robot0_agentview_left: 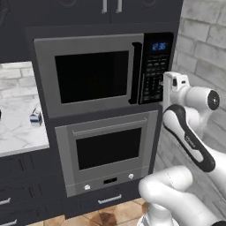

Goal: Place the microwavable item in the microwave. Then, close the microwave door and press the start button.

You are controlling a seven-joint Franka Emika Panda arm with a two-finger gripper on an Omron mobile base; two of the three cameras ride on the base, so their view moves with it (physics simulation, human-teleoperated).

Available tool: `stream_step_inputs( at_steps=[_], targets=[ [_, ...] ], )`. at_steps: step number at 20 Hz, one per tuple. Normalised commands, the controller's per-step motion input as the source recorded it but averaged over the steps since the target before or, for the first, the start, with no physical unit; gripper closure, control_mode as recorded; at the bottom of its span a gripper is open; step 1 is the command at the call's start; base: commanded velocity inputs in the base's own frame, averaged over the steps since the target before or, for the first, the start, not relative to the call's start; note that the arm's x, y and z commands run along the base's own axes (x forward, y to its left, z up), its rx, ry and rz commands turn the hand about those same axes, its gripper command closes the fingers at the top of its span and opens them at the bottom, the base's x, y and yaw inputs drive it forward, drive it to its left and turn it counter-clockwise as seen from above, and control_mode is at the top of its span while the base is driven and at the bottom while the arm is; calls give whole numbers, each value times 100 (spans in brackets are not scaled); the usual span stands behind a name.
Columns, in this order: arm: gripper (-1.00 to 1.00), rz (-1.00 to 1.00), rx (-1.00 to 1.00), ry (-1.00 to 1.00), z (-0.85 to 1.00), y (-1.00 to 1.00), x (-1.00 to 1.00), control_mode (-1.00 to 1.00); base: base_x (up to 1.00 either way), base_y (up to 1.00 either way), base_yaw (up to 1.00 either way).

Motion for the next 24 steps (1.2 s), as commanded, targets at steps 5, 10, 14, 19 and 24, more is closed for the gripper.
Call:
stream_step_inputs(
  at_steps=[5, 10, 14, 19, 24],
  targets=[
    [-100, 6, 0, 12, -17, -49, -5, -100, 0, 0, 0],
    [-100, 5, 0, 12, -36, 0, 25, -100, 0, 0, 0],
    [-100, 7, 0, 4, -36, 10, 41, -100, 0, 0, 0],
    [-100, 1, 0, 0, -33, 0, 28, -100, 0, 0, 0],
    [-100, 0, 0, 1, -39, 0, 25, -100, 0, 0, 0]
  ],
)
